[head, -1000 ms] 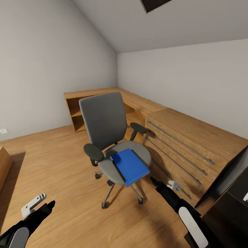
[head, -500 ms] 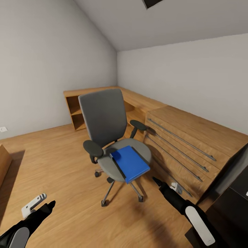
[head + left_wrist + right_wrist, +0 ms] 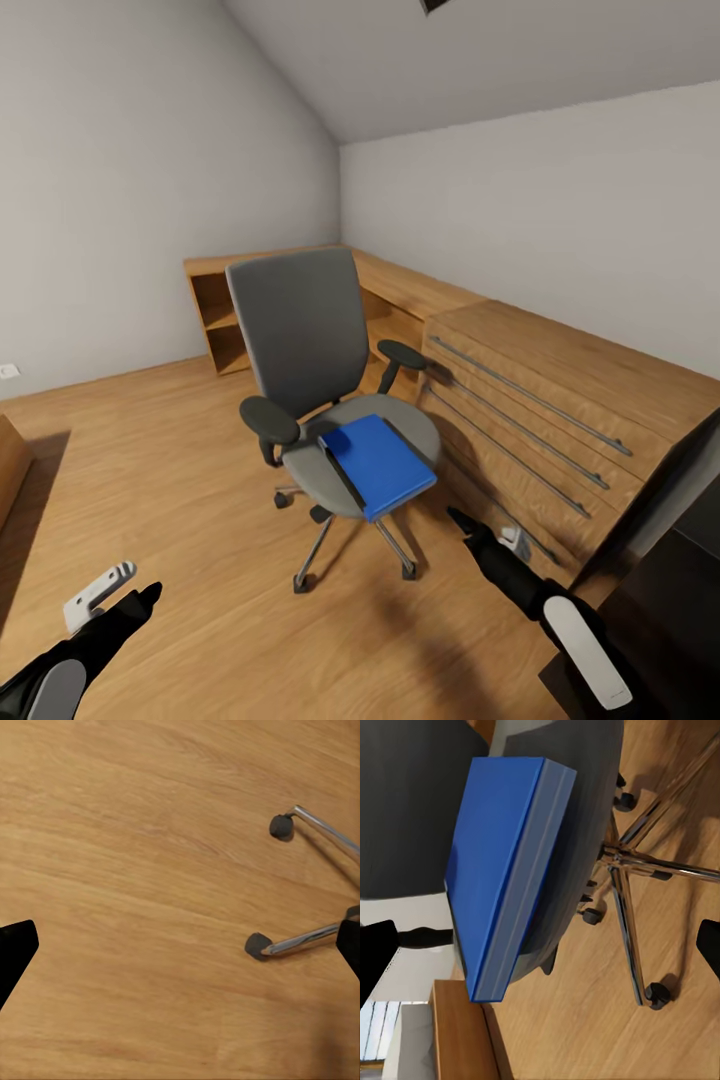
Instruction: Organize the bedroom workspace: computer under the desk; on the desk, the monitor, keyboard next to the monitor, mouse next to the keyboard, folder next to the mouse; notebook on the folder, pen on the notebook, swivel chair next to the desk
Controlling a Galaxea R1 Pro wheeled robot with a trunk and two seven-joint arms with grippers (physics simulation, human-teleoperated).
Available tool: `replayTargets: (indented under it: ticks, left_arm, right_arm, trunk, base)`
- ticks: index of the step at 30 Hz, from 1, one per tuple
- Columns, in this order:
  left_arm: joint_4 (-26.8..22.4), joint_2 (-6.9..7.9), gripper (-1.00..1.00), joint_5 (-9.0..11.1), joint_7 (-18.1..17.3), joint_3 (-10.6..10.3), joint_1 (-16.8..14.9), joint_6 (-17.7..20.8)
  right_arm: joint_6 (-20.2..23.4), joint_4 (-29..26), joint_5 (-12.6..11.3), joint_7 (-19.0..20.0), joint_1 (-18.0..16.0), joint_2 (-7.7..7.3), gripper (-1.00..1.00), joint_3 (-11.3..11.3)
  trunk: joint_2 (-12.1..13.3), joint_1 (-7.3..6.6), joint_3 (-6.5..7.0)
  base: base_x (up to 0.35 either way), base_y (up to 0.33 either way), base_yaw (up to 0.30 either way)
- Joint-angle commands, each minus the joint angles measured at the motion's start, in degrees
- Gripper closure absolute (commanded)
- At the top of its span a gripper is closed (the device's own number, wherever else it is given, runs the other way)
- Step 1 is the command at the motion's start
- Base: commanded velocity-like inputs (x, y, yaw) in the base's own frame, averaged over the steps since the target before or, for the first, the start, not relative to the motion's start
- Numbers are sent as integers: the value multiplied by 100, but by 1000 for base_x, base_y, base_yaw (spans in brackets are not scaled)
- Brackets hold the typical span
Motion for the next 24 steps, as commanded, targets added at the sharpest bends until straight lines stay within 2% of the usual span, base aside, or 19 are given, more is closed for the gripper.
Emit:
replayTargets:
  ticks: [1,3,7,18,24]
  left_arm:
    - [-8,1,-100,60,52,-1,-4,16]
    - [-8,0,-100,60,52,-1,-4,17]
    - [-8,0,-100,60,46,-6,-4,17]
    - [18,8,-100,60,12,-11,-4,18]
    - [22,8,-100,60,9,-11,-4,15]
  right_arm:
    - [6,0,-32,10,-3,-4,-100,-10]
    - [-7,0,-32,24,-3,1,-100,-94]
    - [-18,12,-24,28,-3,18,-100,-183]
    - [-33,267,-12,-7,-3,31,-100,-175]
    - [-33,279,-12,-10,-3,37,-100,-169]
  trunk:
    - [-44,22,-24]
    - [-124,66,-59]
    - [-124,66,-59]
    - [-124,66,-59]
    - [-124,66,-59]
  base:
    - [0,0,0]
    - [0,0,0]
    - [0,0,0]
    - [80,0,0]
    - [168,0,0]
